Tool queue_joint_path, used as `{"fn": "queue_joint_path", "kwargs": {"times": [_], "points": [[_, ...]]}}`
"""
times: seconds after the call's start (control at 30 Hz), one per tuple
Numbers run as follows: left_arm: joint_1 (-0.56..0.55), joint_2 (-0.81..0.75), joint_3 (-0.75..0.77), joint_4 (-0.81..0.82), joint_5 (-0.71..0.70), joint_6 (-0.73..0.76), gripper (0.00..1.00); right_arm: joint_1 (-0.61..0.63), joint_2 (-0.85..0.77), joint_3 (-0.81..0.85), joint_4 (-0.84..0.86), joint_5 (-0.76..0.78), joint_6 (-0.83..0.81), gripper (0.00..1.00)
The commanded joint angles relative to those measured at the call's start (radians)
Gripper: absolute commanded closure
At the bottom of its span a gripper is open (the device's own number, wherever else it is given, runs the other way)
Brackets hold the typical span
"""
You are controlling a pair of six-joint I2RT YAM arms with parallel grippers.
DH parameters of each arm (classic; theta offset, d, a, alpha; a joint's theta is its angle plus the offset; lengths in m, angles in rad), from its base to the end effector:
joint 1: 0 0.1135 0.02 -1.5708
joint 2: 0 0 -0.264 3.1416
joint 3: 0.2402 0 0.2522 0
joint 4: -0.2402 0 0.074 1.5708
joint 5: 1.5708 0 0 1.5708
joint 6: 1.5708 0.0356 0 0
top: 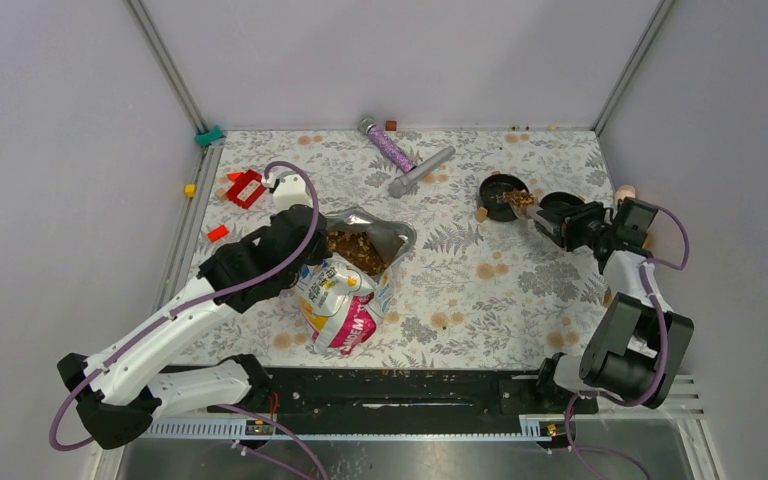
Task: Serve the pet food
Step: Pour the pet food into the pet food bowl.
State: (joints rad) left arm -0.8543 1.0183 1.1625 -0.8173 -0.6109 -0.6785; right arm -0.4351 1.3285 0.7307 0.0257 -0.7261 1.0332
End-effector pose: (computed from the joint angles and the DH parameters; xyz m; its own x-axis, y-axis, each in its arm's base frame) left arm 0.1441 -0.1343 0.3685 -0.5216 -0.1839 -0.8332 -0.0054 0.9772 -0.2123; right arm 0.2616 -0.0955 0.2270 -0.4155 0.9014 -0.1218 0.3239 0.2717 0.9062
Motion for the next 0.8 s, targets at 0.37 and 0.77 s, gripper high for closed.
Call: {"fn": "queue_joint_path", "kwargs": {"times": [0.37,0.77], "points": [[-0.004,-0.006,0.027,0.065,0.044,0.015,1.00,-0.007,0.095,0.183,-0.207,-0.016,-0.172,1.00],[-0.004,-0.013,0.025,0.067,0.025,0.028,1.00,-0.005,0.137,0.305,-0.378,0.046,-0.262,1.00]]}}
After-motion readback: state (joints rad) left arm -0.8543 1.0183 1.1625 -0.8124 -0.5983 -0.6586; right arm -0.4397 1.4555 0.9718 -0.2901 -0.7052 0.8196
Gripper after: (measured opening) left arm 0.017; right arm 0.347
